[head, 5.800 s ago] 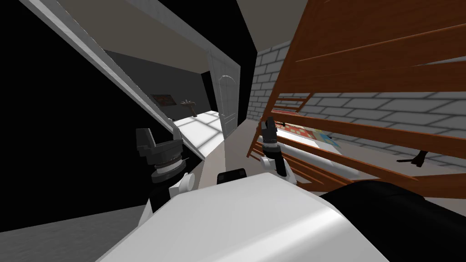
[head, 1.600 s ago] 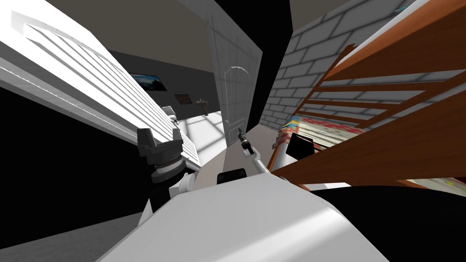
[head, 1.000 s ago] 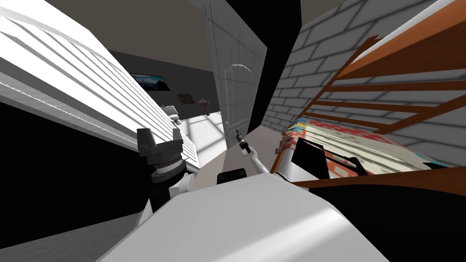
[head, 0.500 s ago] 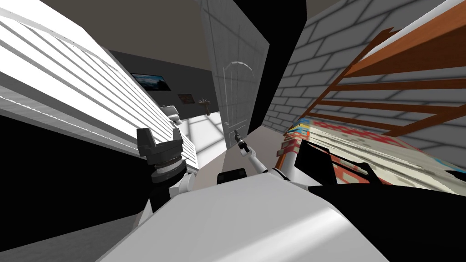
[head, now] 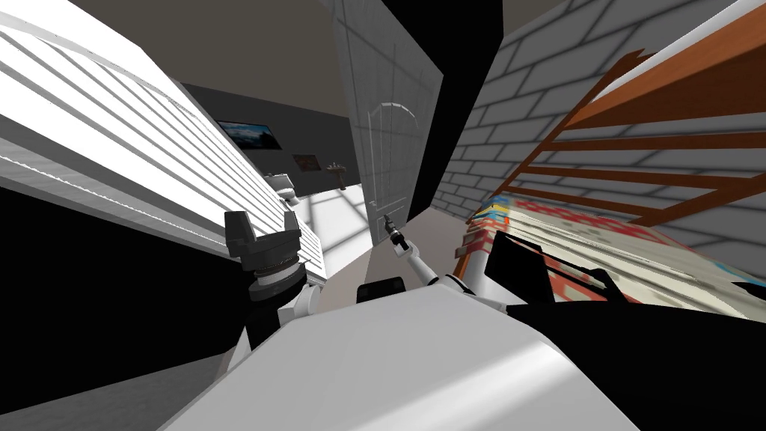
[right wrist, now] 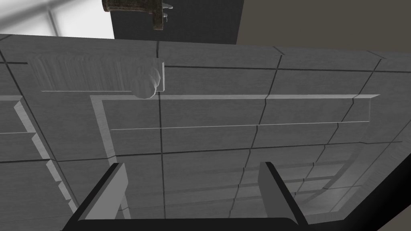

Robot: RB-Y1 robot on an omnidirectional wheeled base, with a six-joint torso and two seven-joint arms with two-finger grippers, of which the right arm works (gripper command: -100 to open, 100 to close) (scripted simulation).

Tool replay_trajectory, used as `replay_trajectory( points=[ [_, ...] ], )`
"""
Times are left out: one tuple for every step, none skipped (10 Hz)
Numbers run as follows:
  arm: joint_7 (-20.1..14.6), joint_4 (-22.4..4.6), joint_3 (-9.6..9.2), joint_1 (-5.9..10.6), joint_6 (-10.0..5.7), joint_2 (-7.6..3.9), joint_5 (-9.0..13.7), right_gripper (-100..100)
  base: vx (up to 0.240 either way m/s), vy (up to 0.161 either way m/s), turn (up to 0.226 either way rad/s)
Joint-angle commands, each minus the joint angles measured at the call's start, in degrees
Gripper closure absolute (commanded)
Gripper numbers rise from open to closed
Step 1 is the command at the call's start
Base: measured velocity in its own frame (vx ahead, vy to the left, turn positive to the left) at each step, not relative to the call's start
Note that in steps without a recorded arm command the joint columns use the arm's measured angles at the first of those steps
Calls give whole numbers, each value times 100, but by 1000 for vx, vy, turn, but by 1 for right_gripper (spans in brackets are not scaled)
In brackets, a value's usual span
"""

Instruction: Push the door open

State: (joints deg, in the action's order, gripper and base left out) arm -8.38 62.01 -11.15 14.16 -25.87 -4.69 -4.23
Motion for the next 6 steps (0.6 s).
replay_trajectory(
  points=[
    [-1, -3, 0, 3, -1, -1, 1, -100, -6, 1, 23],
    [-1, -3, 0, 3, -1, -1, 1, -100, 21, -1, -42],
    [-1, -3, 0, 3, -1, -1, 1, -100, 6, -1, -8],
    [-1, -3, 0, 3, -1, -1, 1, -100, -8, 1, 26],
    [-1, -3, 0, 3, -1, -1, 1, -100, -10, 1, 34],
    [-43, -93, -61, 33, 70, -2, 7, -100, 20, 0, -12]
  ],
)
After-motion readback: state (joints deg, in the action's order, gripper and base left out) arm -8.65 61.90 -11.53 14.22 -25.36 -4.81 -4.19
